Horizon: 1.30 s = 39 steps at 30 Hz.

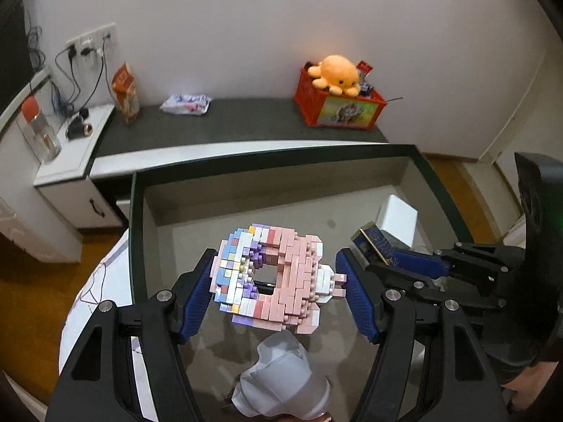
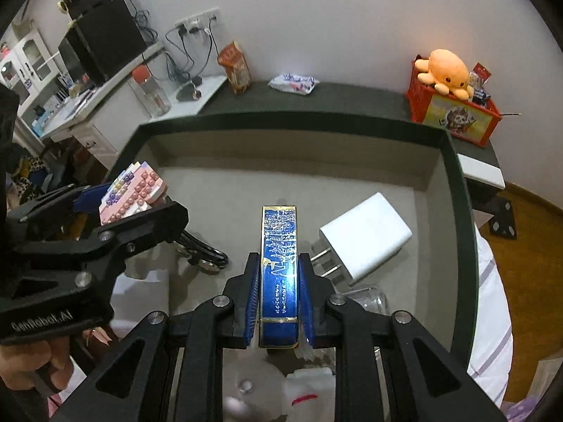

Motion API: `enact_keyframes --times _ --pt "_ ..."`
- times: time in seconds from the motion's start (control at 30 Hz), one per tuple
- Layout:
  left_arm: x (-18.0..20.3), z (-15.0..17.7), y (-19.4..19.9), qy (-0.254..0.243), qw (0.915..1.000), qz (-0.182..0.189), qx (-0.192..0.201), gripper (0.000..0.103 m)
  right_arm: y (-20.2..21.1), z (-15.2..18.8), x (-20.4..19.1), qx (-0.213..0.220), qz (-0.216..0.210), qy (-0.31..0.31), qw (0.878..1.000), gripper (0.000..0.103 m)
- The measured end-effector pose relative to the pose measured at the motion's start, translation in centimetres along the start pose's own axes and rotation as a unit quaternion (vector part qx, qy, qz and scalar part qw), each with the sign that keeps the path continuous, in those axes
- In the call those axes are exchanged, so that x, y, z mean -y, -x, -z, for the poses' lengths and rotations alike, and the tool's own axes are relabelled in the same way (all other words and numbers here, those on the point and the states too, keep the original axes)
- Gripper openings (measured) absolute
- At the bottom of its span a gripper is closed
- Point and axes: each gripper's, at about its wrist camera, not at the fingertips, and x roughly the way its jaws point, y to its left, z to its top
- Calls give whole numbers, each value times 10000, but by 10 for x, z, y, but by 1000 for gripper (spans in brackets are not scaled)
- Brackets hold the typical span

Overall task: Organize rigid objects
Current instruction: 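Carry package and block donut into the pink box and open both grippers, then withdraw both grippers from the box back over the table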

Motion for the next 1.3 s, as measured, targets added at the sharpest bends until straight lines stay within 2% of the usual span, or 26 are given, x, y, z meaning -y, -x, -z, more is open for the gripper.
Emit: enact_keyframes --times 0.07,0.13,0.2,0.23,0.27,0.4,0.5,0.77,0.93,1.1,1.3 --pt "-3 1 -2 65 9999 -127 -91 77 -3 1 1 -40 45 -7 10000 22" --pt "-5 3 1 105 9997 -207 -78 89 0 4 3 17 48 -50 10000 35" --pt "-4 7 8 62 9996 -275 -6 93 7 5 2 122 99 -77 9998 73" --pt "-3 10 11 43 9996 -290 33 95 11 4 0 186 173 -54 9997 81" --pt "-4 13 16 63 9995 -290 92 96 17 6 -3 278 286 19 9992 84" --pt "-6 27 47 156 9981 -344 485 100 37 15 -8 483 264 -22 9985 84" --pt "-6 46 81 207 9948 -455 886 102 61 33 -14 808 221 -98 9964 84" --pt "1 105 172 169 9802 -830 1790 103 128 100 -49 1508 126 -129 9884 84" --pt "5 147 214 257 9750 -993 1970 103 162 146 -65 1720 117 -171 9849 84" --pt "13 192 243 247 9697 -1123 2156 103 184 193 -71 1735 196 -243 9843 84" --pt "26 243 254 214 9708 -1083 2128 103 199 236 -70 1705 354 -389 9839 84"
